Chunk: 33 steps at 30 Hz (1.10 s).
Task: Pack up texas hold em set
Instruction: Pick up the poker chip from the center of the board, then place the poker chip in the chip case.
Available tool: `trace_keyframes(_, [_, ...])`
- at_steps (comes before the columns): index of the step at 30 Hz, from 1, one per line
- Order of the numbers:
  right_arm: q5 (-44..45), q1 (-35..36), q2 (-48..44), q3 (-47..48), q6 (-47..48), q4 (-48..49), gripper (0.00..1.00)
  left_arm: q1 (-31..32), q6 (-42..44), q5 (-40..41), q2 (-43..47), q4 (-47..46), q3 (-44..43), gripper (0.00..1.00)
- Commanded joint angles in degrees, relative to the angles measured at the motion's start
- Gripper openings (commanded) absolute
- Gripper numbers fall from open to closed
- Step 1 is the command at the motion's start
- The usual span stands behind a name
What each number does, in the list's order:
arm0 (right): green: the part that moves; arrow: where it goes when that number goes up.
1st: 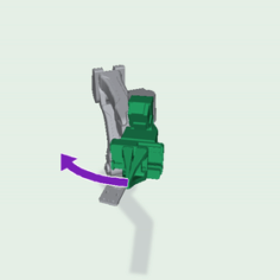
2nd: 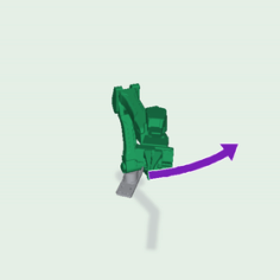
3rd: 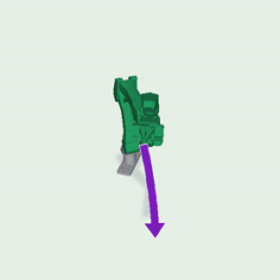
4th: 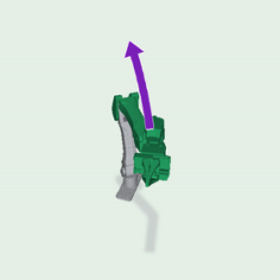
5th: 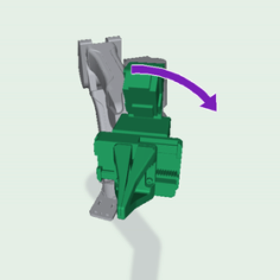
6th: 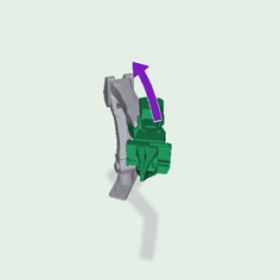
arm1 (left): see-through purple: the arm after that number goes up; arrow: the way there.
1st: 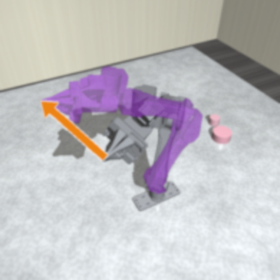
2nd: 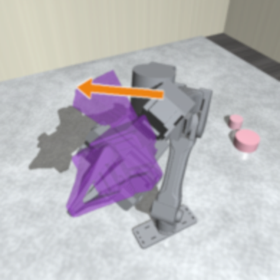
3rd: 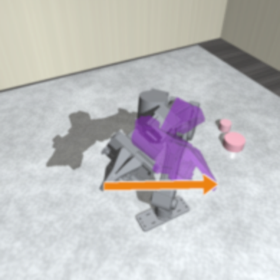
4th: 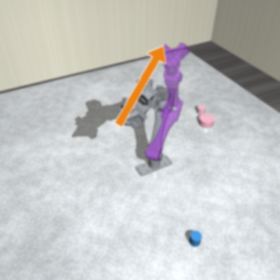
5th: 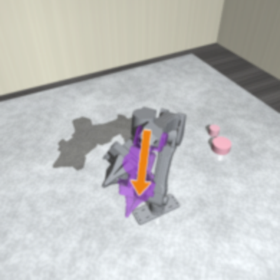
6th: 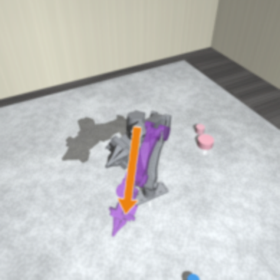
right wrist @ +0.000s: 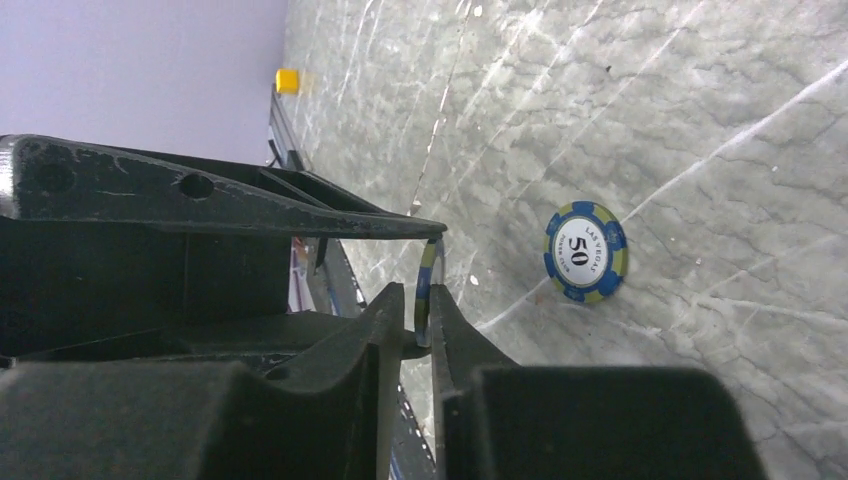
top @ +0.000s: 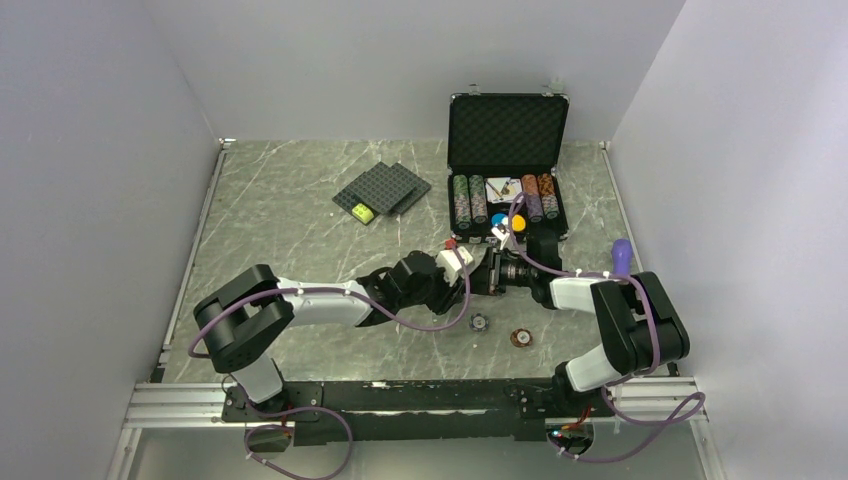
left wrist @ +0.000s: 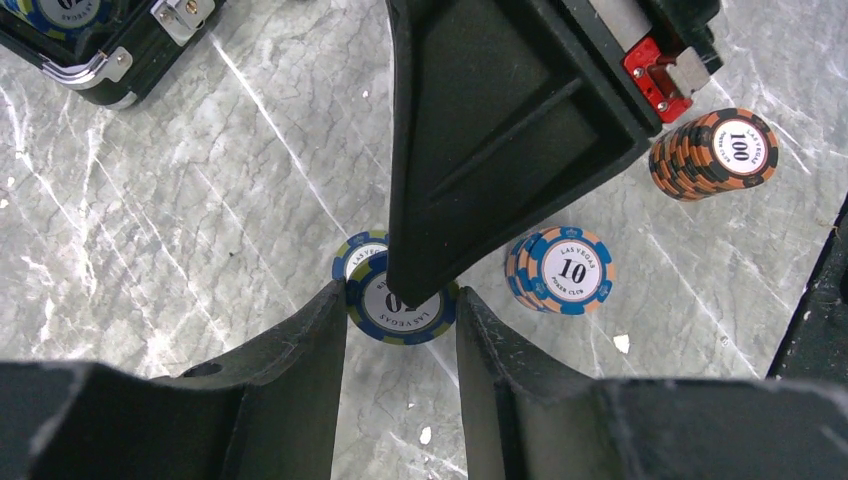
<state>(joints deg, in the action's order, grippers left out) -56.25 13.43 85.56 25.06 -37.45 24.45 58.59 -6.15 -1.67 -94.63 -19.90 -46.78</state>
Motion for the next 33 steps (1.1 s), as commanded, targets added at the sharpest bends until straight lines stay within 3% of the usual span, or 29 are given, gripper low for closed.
trace_keyframes(1, [-2.0, 1.2, 0.3, 2.2, 2.4, 1.5, 0.12, 0.2, 1.0, -0.8, 2.4, -2.4, -0.6, 0.00])
trace_keyframes(3, [-1.5, 1.3, -0.1, 2.1, 2.4, 1.6, 0.00, 0.3, 1.1, -0.4, 2.4, -1.8, -0.9, 0.00])
trace_keyframes(4, [-1.0, 1.3, -0.5, 2.1, 2.7, 1.5, 0.00, 0.2, 1.1, -0.1, 2.5, -1.5, -1.0, 0.00])
trace_keyframes(5, [-0.2, 1.2, -1.4, 2.1, 3.1, 1.0, 0.00, 0.2, 1.0, 0.2, 2.6, -1.1, -1.1, 0.08])
trace_keyframes(6, [0.7, 1.2, -2.3, 2.4, 4.0, 0.1, 0.00, 0.2, 1.0, 0.3, 3.0, -0.9, -1.1, 0.20])
trace_keyframes(8, [3.1, 1.2, -4.9, 3.9, 7.3, -3.7, 0.00, 0.1, 1.2, 0.5, 4.1, -0.2, -0.9, 0.58])
trace_keyframes(10, [8.1, 1.1, -8.0, 7.6, 13.6, -13.3, 0.00, -0.3, 1.5, -0.1, 5.5, 2.7, -1.7, 0.84])
trace_keyframes(12, [14.7, 1.1, -11.0, 10.8, 19.0, -19.6, 0.00, -1.0, 1.6, -1.6, 7.5, 7.7, -3.3, 0.95])
trace_keyframes(15, [25.3, 1.1, -14.8, 14.1, 26.2, -26.2, 0.00, -3.0, -0.9, -2.5, 11.8, 19.7, -8.5, 0.98])
trace_keyframes(17, [30.1, 1.1, -16.4, 15.4, 30.1, -27.6, 0.00, -5.8, -2.4, -7.3, 14.6, 28.3, -12.1, 0.99])
trace_keyframes(22, [32.1, 1.3, -14.9, 18.8, 41.3, -26.1, 0.00, -16.2, -3.0, -18.6, 16.7, 41.5, -17.5, 1.00])
trace_keyframes(28, [31.7, 2.5, -7.8, 26.1, 57.1, -28.4, 0.00, -25.3, 2.4, -20.4, 18.8, 44.9, -16.6, 0.99])
trace_keyframes(33, [31.9, 3.5, 0.0, 33.3, 68.0, -34.4, 0.00, -27.4, 2.7, -19.8, 21.8, 43.9, -15.0, 0.99])
